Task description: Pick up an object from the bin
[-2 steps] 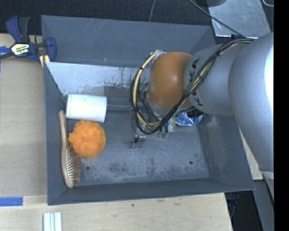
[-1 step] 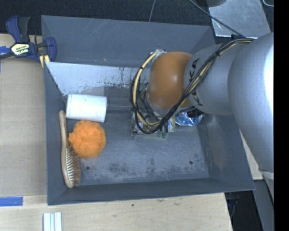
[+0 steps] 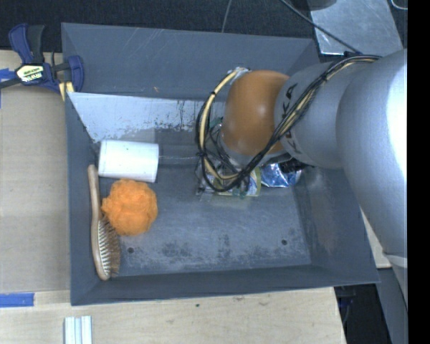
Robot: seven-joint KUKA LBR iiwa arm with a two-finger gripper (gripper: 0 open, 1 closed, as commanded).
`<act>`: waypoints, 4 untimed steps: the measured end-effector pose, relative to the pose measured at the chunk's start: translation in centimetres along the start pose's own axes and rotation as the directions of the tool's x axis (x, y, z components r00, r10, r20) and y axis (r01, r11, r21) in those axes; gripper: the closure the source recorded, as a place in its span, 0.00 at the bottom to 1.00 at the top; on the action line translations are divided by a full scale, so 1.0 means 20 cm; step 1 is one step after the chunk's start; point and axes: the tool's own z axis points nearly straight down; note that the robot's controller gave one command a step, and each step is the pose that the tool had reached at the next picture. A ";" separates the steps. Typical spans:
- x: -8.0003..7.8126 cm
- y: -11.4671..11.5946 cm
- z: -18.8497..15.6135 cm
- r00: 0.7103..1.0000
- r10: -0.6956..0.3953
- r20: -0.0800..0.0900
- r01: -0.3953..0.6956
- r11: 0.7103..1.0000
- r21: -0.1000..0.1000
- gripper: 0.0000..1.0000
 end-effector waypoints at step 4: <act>-0.01 0.40 -0.13 0.935 -0.354 0.019 0.354 0.935 0.003 0.00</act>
Offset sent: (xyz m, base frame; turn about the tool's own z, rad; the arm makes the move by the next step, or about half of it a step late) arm 0.0132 0.0102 0.0797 -0.3395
